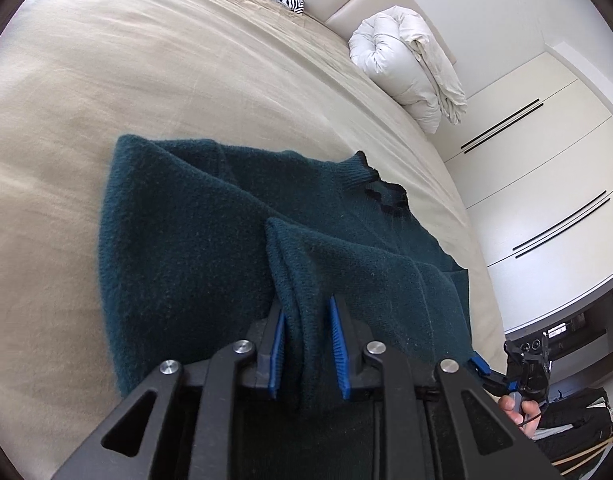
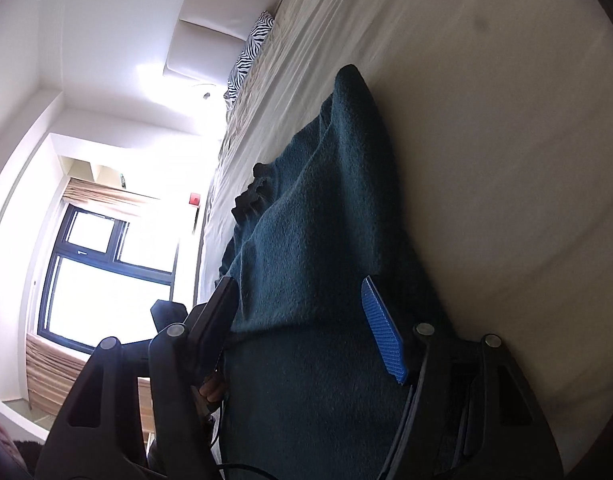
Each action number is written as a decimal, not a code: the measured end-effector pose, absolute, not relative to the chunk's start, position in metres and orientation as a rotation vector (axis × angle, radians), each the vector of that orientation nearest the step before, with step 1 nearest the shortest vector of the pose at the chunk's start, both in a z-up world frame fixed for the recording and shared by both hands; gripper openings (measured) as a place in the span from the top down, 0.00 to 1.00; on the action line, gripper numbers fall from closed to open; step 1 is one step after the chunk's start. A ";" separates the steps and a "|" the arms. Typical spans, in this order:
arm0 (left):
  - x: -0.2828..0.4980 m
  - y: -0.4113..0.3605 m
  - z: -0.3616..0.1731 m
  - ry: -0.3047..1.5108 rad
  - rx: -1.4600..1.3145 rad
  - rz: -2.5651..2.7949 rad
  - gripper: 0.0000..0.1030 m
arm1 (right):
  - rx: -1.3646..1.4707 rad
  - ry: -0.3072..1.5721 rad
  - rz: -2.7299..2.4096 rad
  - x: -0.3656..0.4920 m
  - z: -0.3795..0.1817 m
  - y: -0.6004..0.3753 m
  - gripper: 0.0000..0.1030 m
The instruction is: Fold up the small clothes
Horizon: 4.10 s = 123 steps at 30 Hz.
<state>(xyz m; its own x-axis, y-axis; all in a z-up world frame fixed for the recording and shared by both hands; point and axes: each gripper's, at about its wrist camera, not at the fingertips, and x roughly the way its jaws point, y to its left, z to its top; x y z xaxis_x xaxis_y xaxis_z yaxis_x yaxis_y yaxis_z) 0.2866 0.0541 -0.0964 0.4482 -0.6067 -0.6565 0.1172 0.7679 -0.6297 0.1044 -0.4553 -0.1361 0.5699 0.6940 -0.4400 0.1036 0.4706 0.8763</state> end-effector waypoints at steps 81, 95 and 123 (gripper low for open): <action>-0.056 0.110 -0.094 1.273 -0.552 -0.460 0.94 | 0.797 1.083 0.172 -0.220 -0.099 -0.473 0.93; -0.029 0.137 -0.042 1.070 -0.789 -0.566 0.94 | 0.769 0.943 0.253 -0.200 -0.042 -0.448 0.94; 0.159 0.159 -0.014 0.951 -0.988 -0.531 0.94 | 0.814 0.736 0.204 0.005 0.019 -0.455 0.94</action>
<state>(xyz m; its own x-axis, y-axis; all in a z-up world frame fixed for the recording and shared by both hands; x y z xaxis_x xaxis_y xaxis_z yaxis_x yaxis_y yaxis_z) 0.1593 0.1593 -0.0135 0.5064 -0.7501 -0.4254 -0.0321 0.4766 -0.8785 0.0052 -0.4552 0.0188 0.7371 0.4343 -0.5178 0.1057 0.6827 0.7230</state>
